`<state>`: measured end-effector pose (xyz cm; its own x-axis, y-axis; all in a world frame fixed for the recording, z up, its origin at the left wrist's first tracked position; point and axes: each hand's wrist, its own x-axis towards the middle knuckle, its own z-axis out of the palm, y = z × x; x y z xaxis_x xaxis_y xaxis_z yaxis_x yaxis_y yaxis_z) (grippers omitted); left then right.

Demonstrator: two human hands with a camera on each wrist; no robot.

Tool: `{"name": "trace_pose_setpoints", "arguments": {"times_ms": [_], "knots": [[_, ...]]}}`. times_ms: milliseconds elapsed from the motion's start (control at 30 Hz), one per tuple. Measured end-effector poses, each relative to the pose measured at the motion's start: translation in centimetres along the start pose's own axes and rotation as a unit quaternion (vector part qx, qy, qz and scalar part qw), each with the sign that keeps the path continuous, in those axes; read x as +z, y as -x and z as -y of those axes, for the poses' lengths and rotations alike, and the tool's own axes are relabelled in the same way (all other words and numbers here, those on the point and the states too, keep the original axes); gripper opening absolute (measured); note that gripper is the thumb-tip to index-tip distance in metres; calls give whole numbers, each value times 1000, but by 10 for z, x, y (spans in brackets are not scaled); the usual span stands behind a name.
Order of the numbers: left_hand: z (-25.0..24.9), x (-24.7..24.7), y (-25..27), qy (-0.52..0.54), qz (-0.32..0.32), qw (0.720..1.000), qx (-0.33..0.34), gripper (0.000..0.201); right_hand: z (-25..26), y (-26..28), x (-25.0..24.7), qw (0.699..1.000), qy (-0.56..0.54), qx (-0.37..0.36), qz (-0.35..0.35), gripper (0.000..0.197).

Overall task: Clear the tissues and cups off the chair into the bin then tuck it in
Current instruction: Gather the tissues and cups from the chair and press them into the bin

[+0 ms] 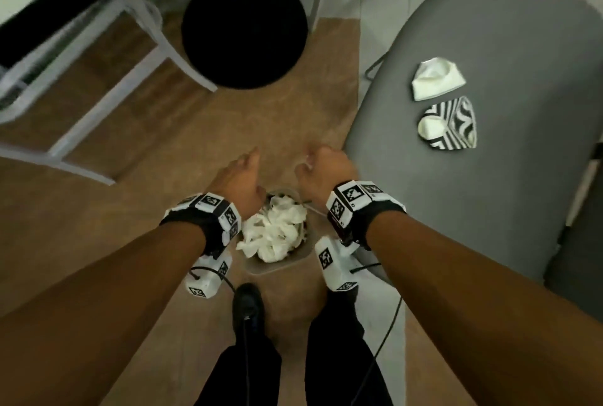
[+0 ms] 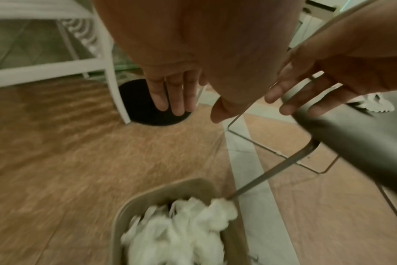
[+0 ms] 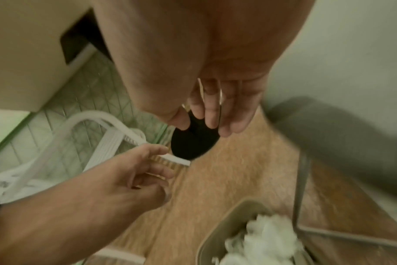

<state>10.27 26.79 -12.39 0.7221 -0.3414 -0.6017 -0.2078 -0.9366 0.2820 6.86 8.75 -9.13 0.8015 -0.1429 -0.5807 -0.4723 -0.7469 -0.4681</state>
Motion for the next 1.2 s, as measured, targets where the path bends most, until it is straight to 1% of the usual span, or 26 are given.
{"name": "trace_pose_setpoints", "arguments": {"times_ms": [67,133,200,233,267,300,367,433,533,600,667,700,767,833,900,933,967,1033,1100,1167,1200], "knots": [[-37,-20,-19,-6,-31,999,38,67,-22,0,-42,997,37,3,-65,33],[-84,-36,-40,-5,-61,995,77,58,-56,-6,-77,986,100,13,-134,38],[-136,-45,-67,4,-91,989,121,55,-97,-17,-107,968,157,29,-193,46],[-159,-46,-82,7,-106,984,142,55,-117,-22,-118,962,175,39,-208,51],[-183,-44,-97,8,-122,979,162,54,-137,-27,-127,959,186,46,-207,56],[-204,-41,-112,10,-136,975,177,54,-154,-30,-132,961,197,51,-190,62],[-243,-32,-135,18,-147,969,198,57,-181,-34,-137,968,205,57,-132,75],[-271,-23,-153,-3,-127,969,212,66,-199,-36,-137,978,178,59,-96,82],[-292,-8,-170,-78,-83,972,207,75,-214,-38,-136,985,134,32,-100,79],[-295,-4,-173,-89,-95,968,214,69,-219,-39,-136,984,129,6,-124,73],[-293,-5,-173,-72,-120,960,242,57,-220,-39,-138,980,127,-5,-154,68],[-290,-5,-172,-63,-126,957,255,54,-220,-38,-138,979,123,-6,-163,66],[-285,-4,-169,-42,-128,954,269,55,-219,-38,-142,977,100,-5,-187,56],[-277,0,-164,-9,-136,953,271,57,-215,-37,-145,974,21,12,-225,40],[-263,6,-158,36,-161,950,265,58,-209,-36,-144,962,-101,45,-252,24],[-254,8,-155,66,-178,948,256,58,-204,-35,-142,953,-150,51,-257,20],[-243,9,-149,100,-192,946,242,57,-197,-33,-139,947,-188,44,-255,21],[-218,11,-132,161,-203,943,210,55,-178,-28,-132,948,-230,6,-221,40],[-188,10,-105,192,-185,947,179,53,-150,-26,-119,958,-231,-28,-167,55],[-153,9,-75,209,-164,949,171,47,-114,-23,-100,968,-224,-40,-104,58],[-134,8,-60,220,-156,948,168,46,-96,-21,-88,970,-226,-44,-72,53]]}}
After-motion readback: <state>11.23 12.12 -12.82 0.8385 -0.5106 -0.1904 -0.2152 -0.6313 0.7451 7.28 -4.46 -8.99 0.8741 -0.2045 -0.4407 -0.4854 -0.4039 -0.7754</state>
